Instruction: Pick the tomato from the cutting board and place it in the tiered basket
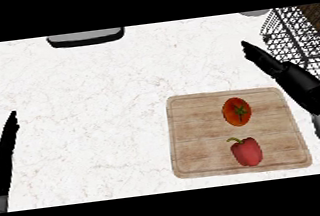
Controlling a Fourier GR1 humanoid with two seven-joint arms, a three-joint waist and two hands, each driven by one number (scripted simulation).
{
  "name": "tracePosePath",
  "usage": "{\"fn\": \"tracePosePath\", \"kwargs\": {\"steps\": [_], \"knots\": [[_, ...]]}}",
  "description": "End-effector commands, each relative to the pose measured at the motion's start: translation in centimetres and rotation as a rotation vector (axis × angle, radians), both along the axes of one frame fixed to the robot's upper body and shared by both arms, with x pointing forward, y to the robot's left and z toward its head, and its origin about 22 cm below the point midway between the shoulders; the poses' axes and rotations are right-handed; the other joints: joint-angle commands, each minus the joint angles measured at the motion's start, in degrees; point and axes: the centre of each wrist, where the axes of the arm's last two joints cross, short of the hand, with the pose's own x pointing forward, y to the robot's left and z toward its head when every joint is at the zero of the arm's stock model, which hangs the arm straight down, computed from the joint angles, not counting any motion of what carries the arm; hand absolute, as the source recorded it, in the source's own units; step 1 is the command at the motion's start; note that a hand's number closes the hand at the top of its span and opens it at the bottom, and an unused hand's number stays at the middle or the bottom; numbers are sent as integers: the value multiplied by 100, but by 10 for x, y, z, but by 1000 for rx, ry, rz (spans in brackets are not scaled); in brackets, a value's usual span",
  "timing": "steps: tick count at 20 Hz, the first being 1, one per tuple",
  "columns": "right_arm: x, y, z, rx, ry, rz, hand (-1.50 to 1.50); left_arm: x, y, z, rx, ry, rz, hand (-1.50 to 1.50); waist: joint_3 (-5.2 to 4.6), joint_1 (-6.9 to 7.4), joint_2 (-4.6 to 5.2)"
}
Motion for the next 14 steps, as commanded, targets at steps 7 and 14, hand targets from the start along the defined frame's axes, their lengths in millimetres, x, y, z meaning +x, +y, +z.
{"fn": "tracePosePath", "kwargs": {"steps": [7,14], "knots": [[-8,-24,-2,753,-323,-493,150,13,-15,9,-69,-40,-1,0,447,-762,-350],[-105,-68,-88,392,-111,-1024,-150,38,-47,36,-97,-70,-72,0,128,-30,-26]]}}
